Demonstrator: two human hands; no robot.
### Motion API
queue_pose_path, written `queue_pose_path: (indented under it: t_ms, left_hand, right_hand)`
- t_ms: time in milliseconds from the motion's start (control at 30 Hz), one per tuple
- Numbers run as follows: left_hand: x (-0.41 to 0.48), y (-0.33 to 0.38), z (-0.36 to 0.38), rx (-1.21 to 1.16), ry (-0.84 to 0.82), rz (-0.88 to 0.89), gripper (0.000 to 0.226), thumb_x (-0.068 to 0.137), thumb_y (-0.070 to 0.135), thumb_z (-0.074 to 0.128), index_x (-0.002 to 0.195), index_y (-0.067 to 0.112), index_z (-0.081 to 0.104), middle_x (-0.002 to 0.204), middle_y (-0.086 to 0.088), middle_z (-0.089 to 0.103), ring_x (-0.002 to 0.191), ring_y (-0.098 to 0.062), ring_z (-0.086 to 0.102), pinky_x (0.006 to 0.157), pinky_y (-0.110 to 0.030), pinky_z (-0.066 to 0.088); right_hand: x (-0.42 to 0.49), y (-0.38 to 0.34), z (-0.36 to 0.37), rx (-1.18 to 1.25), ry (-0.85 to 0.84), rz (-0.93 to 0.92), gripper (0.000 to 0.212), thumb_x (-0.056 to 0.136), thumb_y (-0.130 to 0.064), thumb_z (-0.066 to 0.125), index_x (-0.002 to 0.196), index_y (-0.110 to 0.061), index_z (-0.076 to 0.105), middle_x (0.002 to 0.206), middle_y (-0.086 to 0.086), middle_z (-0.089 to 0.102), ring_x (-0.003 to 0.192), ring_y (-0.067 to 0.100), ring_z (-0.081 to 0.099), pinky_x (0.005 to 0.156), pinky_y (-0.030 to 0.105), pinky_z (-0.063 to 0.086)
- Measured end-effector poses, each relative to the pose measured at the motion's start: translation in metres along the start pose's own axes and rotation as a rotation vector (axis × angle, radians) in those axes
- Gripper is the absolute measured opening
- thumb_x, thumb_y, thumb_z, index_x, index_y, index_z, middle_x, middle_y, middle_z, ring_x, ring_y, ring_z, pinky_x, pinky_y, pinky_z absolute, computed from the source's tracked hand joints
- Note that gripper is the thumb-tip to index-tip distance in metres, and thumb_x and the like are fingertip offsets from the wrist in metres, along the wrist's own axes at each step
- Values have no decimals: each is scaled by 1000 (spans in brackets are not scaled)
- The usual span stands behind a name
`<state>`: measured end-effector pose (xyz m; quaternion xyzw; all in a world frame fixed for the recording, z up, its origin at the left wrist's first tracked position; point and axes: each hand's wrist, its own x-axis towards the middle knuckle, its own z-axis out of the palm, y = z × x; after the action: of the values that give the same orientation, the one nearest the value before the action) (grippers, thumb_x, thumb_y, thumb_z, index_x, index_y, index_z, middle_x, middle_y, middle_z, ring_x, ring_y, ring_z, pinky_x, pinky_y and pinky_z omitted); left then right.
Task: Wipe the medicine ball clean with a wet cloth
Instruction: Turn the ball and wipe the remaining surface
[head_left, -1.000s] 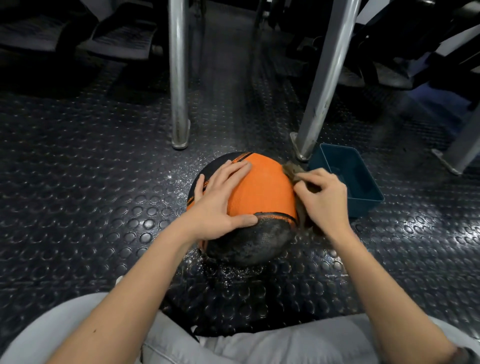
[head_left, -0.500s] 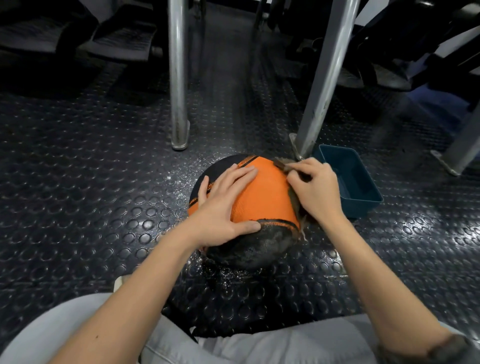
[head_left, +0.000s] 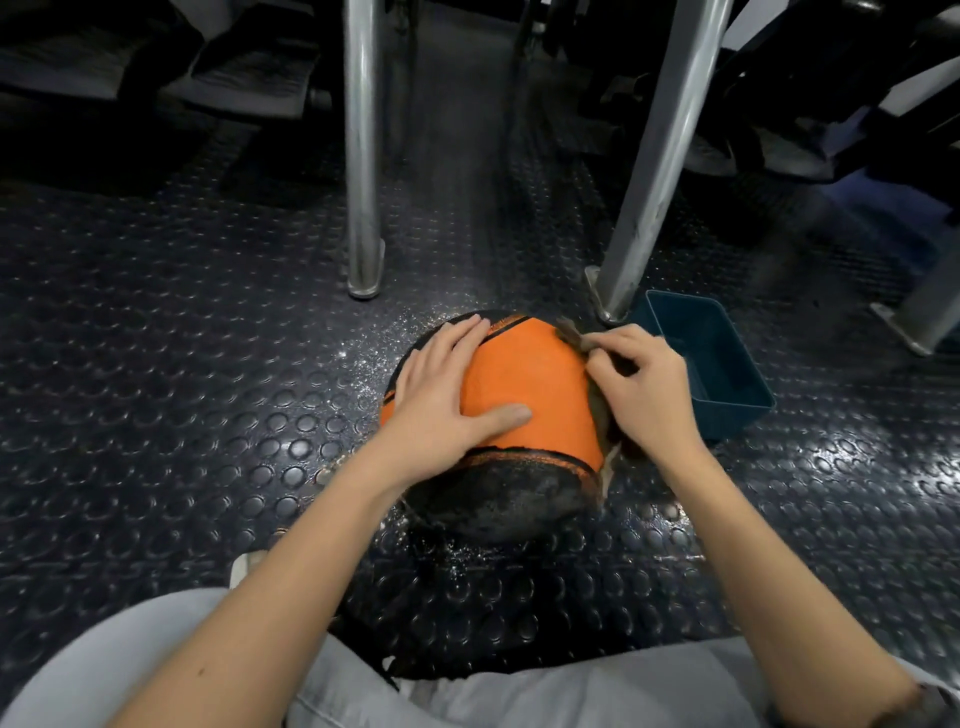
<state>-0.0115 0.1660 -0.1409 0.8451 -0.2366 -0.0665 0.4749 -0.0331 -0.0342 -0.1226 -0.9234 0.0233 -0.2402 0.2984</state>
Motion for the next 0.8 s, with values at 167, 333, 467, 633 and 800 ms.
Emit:
queue_pose_path:
  t_ms: [167, 333, 467, 633, 800]
  left_hand:
    - [2, 2, 1, 37, 4, -9, 96, 66, 66, 56, 148, 31, 20, 143, 24, 17, 121, 14, 8, 117, -33, 1]
    - [2, 0, -6, -1, -60, 9, 99, 60, 66, 58, 146, 33, 22, 131, 35, 15, 113, 18, 10, 118, -37, 3]
    - [-2, 6, -1, 48, -108, 51, 96, 66, 66, 62, 146, 36, 19, 138, 30, 14, 133, 9, 7, 117, -32, -5]
    - [4, 4, 2, 54, -88, 74, 87, 69, 59, 57, 145, 36, 22, 138, 33, 12, 136, 9, 1, 115, -27, -8]
    - [7, -1, 0, 46, -149, 113, 92, 60, 71, 53, 141, 45, 19, 139, 38, 11, 137, 11, -2, 112, -24, -11]
  right_hand:
    - [-30, -18, -5, -61, 14, -129, 25, 86, -25, 52, 98, -19, 74, 89, -11, 61, 81, 13, 45, 73, 11, 34]
    - [-14, -31, -6, -210, -75, -287, 29, 88, -26, 46, 96, -20, 74, 91, -8, 65, 79, 14, 39, 66, 36, 43]
    - [36, -30, 3, -281, -263, -209, 25, 94, -16, 50, 107, -22, 70, 107, -7, 64, 86, 20, 41, 82, 44, 43]
    - [-47, -25, -27, -255, -142, -311, 24, 90, -18, 50, 100, -20, 72, 100, -7, 65, 80, 17, 41, 64, 37, 42]
    - [-73, -23, -26, -291, -70, -396, 18, 84, -15, 59, 96, -19, 73, 96, -8, 66, 77, 16, 40, 59, 34, 39]
